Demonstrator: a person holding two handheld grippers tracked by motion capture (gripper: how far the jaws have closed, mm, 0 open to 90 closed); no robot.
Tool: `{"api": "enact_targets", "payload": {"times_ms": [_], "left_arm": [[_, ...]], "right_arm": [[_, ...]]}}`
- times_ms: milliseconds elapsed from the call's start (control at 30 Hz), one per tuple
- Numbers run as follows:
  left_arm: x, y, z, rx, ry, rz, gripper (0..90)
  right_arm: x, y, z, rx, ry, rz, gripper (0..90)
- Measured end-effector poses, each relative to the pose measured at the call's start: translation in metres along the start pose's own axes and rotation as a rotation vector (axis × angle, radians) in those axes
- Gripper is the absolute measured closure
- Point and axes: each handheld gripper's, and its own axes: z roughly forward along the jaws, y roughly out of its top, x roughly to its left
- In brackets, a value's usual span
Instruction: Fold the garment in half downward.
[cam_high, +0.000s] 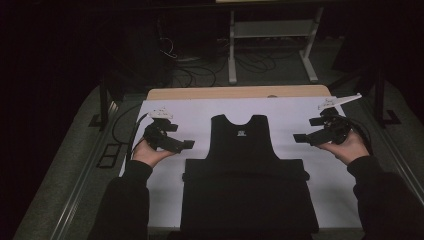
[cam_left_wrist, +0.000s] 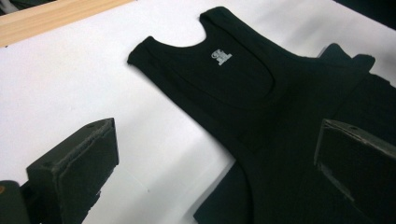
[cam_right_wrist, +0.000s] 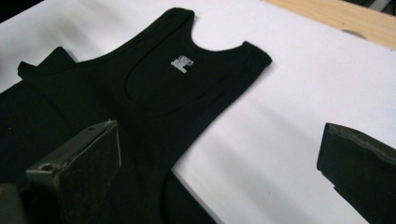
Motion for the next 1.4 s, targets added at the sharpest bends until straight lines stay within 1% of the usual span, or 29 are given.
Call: {"api": "enact_targets", "payload": {"times_ms": [133,200,267,367,567,633,800,967,1000,1033,1067,1200,1400], "left_arm": [[0.003,0.005,0.003,0.003,-0.003,0.0,0.0],[0.005,0.007,0.005,-0.008,-0.008,-0.009,0.0],[0.006,0.009,0.006,-0.008,-0.014,-0.025,0.0],[0.01,0.011,0.009,-0.007,-0.021,-0.031,0.0],[0.014,0.014,0.015,-0.008,-0.02,-0.032,0.0],[0.016,0.014,0.017,-0.015,-0.017,-0.038,0.0],[0.018,0.013,0.023,-0.015,-0.016,-0.052,0.0],[0.021,0.013,0.029,-0.023,-0.013,-0.056,0.0],[0.022,0.013,0.03,-0.022,-0.012,-0.051,0.0],[0.022,0.013,0.032,-0.024,-0.009,-0.057,0.0],[0.023,0.013,0.033,-0.021,-0.01,-0.052,0.0],[0.026,0.013,0.04,-0.021,-0.006,-0.058,0.0],[0.028,0.013,0.052,0.0,-0.002,-0.057,0.0]], "right_arm": [[0.001,0.01,0.001,-0.007,0.001,-0.013,0.0],[0.0,0.014,0.002,-0.011,0.001,-0.017,0.0],[0.0,0.017,0.003,-0.011,0.001,-0.02,0.0],[-0.002,0.02,0.007,-0.016,0.003,-0.022,0.0],[-0.008,0.021,0.017,-0.017,0.01,-0.017,0.0],[-0.009,0.021,0.02,-0.015,0.012,-0.015,0.0],[-0.013,0.021,0.027,-0.019,0.018,-0.012,0.0],[-0.015,0.023,0.033,-0.021,0.02,-0.009,0.0],[-0.015,0.023,0.034,-0.02,0.021,-0.01,0.0],[-0.016,0.023,0.036,-0.02,0.02,-0.01,0.0],[-0.017,0.024,0.037,-0.019,0.021,-0.006,0.0],[-0.02,0.024,0.042,-0.016,0.024,-0.003,0.0],[-0.027,0.023,0.052,-0.013,0.022,0.013,0.0]]}}
